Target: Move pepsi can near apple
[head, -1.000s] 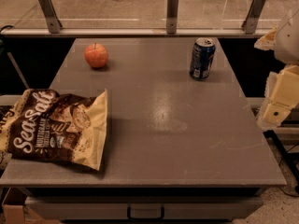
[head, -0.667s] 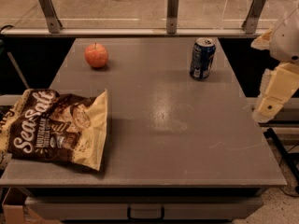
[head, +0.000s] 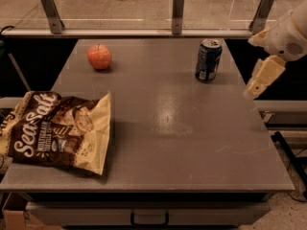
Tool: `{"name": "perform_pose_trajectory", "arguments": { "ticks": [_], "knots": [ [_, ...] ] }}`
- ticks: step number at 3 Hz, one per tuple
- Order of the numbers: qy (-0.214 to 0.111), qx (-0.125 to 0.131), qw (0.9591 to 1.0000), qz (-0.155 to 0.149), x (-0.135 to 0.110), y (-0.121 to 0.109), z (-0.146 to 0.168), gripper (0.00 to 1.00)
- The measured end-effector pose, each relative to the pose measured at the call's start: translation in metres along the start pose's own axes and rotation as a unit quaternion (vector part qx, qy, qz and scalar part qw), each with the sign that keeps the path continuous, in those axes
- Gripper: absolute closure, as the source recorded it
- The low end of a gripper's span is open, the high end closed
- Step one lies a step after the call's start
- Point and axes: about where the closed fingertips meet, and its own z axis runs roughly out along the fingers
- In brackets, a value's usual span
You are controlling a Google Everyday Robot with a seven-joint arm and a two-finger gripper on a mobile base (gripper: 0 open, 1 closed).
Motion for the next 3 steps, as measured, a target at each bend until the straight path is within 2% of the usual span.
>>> {"name": "perform_pose_trajectory", "arguments": {
  "ticks": [1, 2, 3],
  "knots": [
    [-0.061, -0.002, 0.9981, 0.004, -0.007, -0.035, 0.042, 0.0],
    [-0.137, -0.003, 0.9902, 0.026, -0.02, -0.066, 0.082, 0.0],
    [-0.186, -0.019, 0.9814, 0.044, -0.034, -0.071, 0.099, 0.0]
  ]
}}
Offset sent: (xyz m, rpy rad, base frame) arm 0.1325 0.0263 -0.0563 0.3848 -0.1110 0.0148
